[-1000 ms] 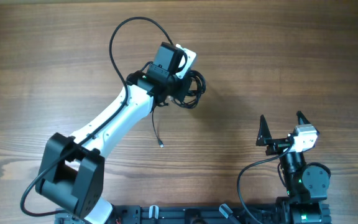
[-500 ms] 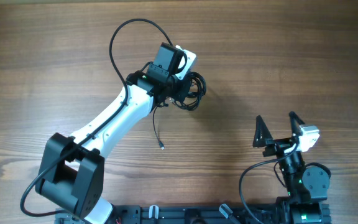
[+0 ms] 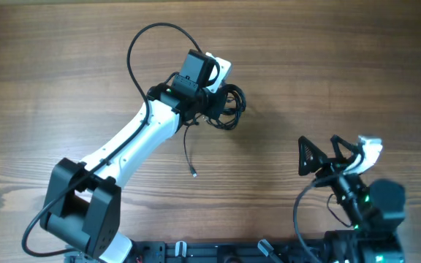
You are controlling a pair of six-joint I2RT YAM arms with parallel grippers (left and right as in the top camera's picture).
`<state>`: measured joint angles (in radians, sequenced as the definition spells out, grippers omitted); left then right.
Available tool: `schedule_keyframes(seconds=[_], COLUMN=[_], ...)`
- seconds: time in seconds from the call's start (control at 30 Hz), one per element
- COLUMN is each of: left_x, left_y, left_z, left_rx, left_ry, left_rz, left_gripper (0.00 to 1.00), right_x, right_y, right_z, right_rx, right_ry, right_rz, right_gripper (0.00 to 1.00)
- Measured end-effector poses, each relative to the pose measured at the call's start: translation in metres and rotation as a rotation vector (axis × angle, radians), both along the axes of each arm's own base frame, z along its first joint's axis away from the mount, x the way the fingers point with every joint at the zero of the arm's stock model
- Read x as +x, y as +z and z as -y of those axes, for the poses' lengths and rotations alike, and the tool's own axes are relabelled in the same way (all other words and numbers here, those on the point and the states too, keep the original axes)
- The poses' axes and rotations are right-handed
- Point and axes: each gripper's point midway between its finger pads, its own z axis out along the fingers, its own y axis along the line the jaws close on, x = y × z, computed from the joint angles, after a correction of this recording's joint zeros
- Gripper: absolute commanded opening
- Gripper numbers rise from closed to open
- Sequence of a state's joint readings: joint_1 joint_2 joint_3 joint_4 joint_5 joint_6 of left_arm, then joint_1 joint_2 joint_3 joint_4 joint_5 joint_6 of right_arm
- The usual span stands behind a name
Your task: Untangle cables
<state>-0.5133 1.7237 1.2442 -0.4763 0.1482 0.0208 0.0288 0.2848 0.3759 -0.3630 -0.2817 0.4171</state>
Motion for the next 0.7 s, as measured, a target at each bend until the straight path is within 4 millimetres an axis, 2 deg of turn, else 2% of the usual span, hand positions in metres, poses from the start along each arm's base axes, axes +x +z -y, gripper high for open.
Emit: schedule_keyframes(seconds=[0.2, 0.27, 0.3, 0.37, 0.43, 0.7], left_x=[-0.016, -0.027, -0.038, -0.044, -0.052, -0.062], left_y=[0.011, 0.023, 0.036, 0.047, 0.062, 0.108], left_z=[0.02, 0.031, 0.041, 0.047, 0.053, 0.061], left_rx=[-0.101, -0.161, -0.22, -0.263, -0.314, -0.409], left_ry=[-0.112, -0.2, -0.274, -0.326, -0.384, -0.469], left_rz=[-0.032, -0.035, -0.033, -0.025, -0.003, 0.101], left_gripper=[0.04, 0.04, 0.04, 0.04, 0.04, 0.04], right_x=[0.02, 0.027, 0.029, 0.029, 0.021, -0.005], right_y=[0.013, 0.014, 0.019, 0.031, 0.051, 0.072], right_z=[-0.026, -0.038, -0.048, -0.058, -0.072, -0.096], right_rx=[-0.041, -0.029, -0.01, 0.005, 0.025, 0.072], right_ry=[0.18, 0.259, 0.323, 0.393, 0.498, 0.713], right_rz=[-0.123, -0.12, -0.097, -0.041, 0.037, 0.116], right_gripper=[1.0, 1.0, 1.0, 1.0, 1.0, 0.99])
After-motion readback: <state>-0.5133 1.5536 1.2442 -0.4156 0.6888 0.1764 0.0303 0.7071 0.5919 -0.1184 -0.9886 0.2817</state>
